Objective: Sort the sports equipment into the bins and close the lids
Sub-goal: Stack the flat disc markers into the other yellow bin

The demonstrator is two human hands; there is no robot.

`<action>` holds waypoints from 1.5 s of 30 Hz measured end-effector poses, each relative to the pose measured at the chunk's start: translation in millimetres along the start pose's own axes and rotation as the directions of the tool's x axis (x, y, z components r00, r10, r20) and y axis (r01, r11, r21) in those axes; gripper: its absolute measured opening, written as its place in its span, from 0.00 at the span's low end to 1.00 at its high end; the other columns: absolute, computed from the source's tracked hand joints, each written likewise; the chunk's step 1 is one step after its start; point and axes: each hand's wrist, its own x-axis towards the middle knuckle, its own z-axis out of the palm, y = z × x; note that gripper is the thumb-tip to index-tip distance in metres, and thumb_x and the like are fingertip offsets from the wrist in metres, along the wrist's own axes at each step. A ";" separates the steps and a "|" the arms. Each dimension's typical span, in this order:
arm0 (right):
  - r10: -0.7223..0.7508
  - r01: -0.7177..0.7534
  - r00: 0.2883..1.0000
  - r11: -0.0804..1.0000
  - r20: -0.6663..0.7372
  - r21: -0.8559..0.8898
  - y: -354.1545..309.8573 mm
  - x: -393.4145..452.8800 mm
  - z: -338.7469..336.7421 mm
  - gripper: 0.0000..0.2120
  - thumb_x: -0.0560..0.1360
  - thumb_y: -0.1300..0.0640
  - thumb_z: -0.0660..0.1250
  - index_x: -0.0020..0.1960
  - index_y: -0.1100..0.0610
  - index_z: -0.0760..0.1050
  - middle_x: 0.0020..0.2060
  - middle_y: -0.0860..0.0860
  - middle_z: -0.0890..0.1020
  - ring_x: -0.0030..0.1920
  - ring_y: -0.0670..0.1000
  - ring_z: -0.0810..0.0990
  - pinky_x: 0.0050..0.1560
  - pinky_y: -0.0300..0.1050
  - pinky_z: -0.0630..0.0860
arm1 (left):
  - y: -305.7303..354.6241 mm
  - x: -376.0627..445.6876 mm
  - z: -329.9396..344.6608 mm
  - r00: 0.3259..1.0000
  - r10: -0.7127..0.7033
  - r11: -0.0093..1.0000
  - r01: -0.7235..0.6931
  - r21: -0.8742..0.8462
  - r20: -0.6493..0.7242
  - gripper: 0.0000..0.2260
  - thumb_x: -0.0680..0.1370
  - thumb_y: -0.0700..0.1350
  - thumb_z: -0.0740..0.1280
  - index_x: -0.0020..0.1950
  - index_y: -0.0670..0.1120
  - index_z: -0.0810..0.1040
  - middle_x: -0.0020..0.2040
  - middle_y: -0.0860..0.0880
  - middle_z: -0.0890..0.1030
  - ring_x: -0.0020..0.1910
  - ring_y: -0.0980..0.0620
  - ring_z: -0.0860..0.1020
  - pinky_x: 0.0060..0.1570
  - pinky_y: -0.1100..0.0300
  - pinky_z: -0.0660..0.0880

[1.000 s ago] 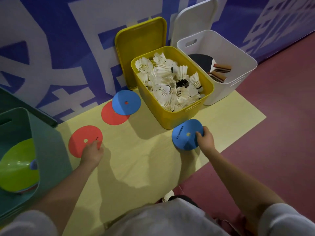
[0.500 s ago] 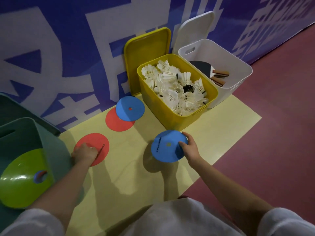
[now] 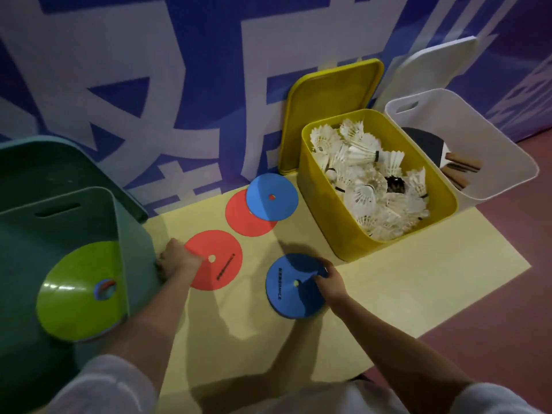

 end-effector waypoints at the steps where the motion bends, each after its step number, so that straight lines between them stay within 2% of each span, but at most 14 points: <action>1: 0.001 -0.001 1.000 1.000 0.003 -0.002 -2.2 0.2 -0.5 0.24 0.75 0.63 0.62 0.70 0.58 0.67 0.65 0.57 0.75 0.67 0.58 0.71 0.68 0.54 0.68 | -1.6 -1.1 0.8 0.999 0.047 0.999 -0.046 0.029 -0.017 0.28 0.66 0.55 0.74 0.62 0.48 0.69 0.59 0.37 0.73 0.58 0.35 0.72 0.54 0.43 0.74; 5: -0.013 0.012 0.999 1.000 0.036 0.019 -4.3 1.7 -4.2 0.20 0.77 0.66 0.63 0.68 0.60 0.69 0.63 0.57 0.75 0.65 0.58 0.72 0.67 0.51 0.68 | -2.4 -10.8 4.0 0.985 0.148 0.989 -0.145 -0.041 0.088 0.28 0.69 0.55 0.72 0.66 0.53 0.67 0.57 0.42 0.76 0.55 0.38 0.75 0.53 0.45 0.76; 7: -0.045 0.041 0.998 0.997 0.047 0.072 -6.3 -3.1 -7.5 0.18 0.76 0.67 0.63 0.66 0.58 0.71 0.59 0.55 0.78 0.63 0.57 0.74 0.63 0.51 0.72 | 4.7 -22.2 -0.8 0.973 0.161 0.975 -0.130 -0.182 0.168 0.30 0.70 0.51 0.72 0.69 0.50 0.66 0.61 0.44 0.77 0.58 0.40 0.76 0.58 0.47 0.74; 9: -0.081 0.070 0.994 0.987 0.068 0.144 -14.2 -10.6 -9.9 0.15 0.76 0.68 0.62 0.60 0.55 0.73 0.52 0.49 0.80 0.58 0.55 0.77 0.53 0.44 0.75 | 15.6 -37.2 -11.8 0.969 0.171 0.931 -0.100 -0.351 0.177 0.29 0.74 0.45 0.70 0.73 0.45 0.64 0.66 0.42 0.74 0.62 0.41 0.74 0.62 0.49 0.72; 11: -0.135 0.117 0.988 0.971 0.075 0.207 -28.0 -18.2 -11.6 0.14 0.75 0.65 0.63 0.59 0.53 0.74 0.52 0.48 0.80 0.56 0.54 0.78 0.49 0.40 0.75 | 25.4 -56.8 -30.7 0.968 0.194 0.861 -0.088 -0.500 0.162 0.27 0.76 0.41 0.68 0.73 0.45 0.64 0.64 0.43 0.74 0.59 0.42 0.75 0.58 0.51 0.74; 16: -0.253 0.197 0.961 0.910 0.112 0.365 -93.9 -33.4 -7.2 0.20 0.76 0.66 0.63 0.67 0.57 0.70 0.56 0.50 0.76 0.57 0.54 0.77 0.59 0.52 0.74 | 35.3 -96.2 -102.1 0.928 0.373 0.693 -0.292 -0.659 -0.018 0.22 0.76 0.38 0.68 0.68 0.49 0.70 0.58 0.46 0.75 0.51 0.48 0.76 0.46 0.57 0.75; 19: -0.327 0.249 0.937 0.875 0.127 0.415 -137.2 -46.9 10.0 0.21 0.71 0.57 0.65 0.64 0.47 0.72 0.61 0.49 0.77 0.59 0.54 0.77 0.61 0.59 0.75 | 19.6 -112.0 -148.3 0.895 0.406 0.526 -0.393 -0.755 -0.184 0.20 0.76 0.36 0.67 0.66 0.51 0.71 0.59 0.48 0.74 0.53 0.50 0.75 0.49 0.57 0.73; 24: -0.414 0.324 0.902 0.837 0.123 0.440 -197.1 -85.5 58.2 0.20 0.76 0.64 0.61 0.62 0.45 0.73 0.58 0.48 0.76 0.58 0.54 0.75 0.59 0.56 0.75 | -37.5 -115.1 -221.6 0.898 0.294 0.381 -0.424 -0.822 -0.327 0.21 0.76 0.35 0.66 0.66 0.51 0.71 0.58 0.49 0.74 0.54 0.50 0.74 0.55 0.52 0.73; 28: -0.473 0.359 0.868 0.806 0.148 0.470 -221.8 -122.8 115.1 0.20 0.76 0.64 0.61 0.64 0.46 0.73 0.59 0.47 0.77 0.59 0.53 0.76 0.59 0.56 0.75 | -100.0 -105.7 -257.5 0.919 0.172 0.307 -0.392 -0.867 -0.354 0.21 0.76 0.34 0.66 0.68 0.46 0.70 0.58 0.47 0.74 0.53 0.48 0.74 0.48 0.55 0.74; 33: -0.488 0.363 0.864 0.772 0.121 0.522 -230.0 -174.9 201.3 0.19 0.76 0.65 0.61 0.64 0.48 0.72 0.61 0.51 0.75 0.59 0.55 0.75 0.59 0.56 0.76 | -200.3 -80.7 -293.9 0.928 0.096 0.280 -0.372 -0.885 -0.360 0.18 0.77 0.36 0.66 0.66 0.48 0.71 0.59 0.45 0.75 0.56 0.46 0.75 0.55 0.51 0.74; 37: -0.477 0.354 0.870 0.780 0.125 0.516 -224.9 -207.1 266.7 0.20 0.77 0.65 0.61 0.67 0.51 0.70 0.63 0.52 0.74 0.60 0.54 0.75 0.59 0.53 0.75 | -278.8 -49.7 -314.9 0.914 0.010 0.408 -0.373 -0.833 -0.405 0.19 0.78 0.37 0.65 0.68 0.47 0.71 0.63 0.43 0.75 0.60 0.43 0.75 0.60 0.48 0.73; 42: -0.397 0.321 0.917 0.794 0.041 0.516 -221.8 -234.2 330.6 0.21 0.78 0.65 0.59 0.70 0.54 0.67 0.62 0.52 0.72 0.57 0.53 0.73 0.37 0.35 0.73 | -340.4 -17.1 -321.6 0.925 0.010 0.530 -0.327 -0.782 -0.379 0.19 0.78 0.37 0.65 0.69 0.44 0.70 0.65 0.42 0.74 0.61 0.43 0.73 0.56 0.53 0.71; 43: -0.376 0.313 0.926 0.803 0.024 0.507 -219.5 -237.2 339.9 0.21 0.78 0.65 0.59 0.71 0.54 0.67 0.63 0.52 0.71 0.57 0.53 0.72 0.39 0.37 0.73 | -348.2 -9.1 -320.1 0.931 0.024 0.549 -0.316 -0.774 -0.364 0.19 0.78 0.38 0.65 0.69 0.44 0.69 0.65 0.42 0.73 0.62 0.43 0.73 0.56 0.53 0.71; 45: -0.345 0.305 0.939 0.817 -0.010 0.489 -216.1 -240.0 354.6 0.22 0.78 0.65 0.59 0.71 0.54 0.67 0.65 0.53 0.71 0.60 0.54 0.72 0.52 0.46 0.75 | -359.7 11.7 -313.2 0.946 0.026 0.582 -0.277 -0.765 -0.322 0.20 0.78 0.39 0.65 0.70 0.45 0.68 0.66 0.42 0.73 0.62 0.42 0.73 0.56 0.52 0.70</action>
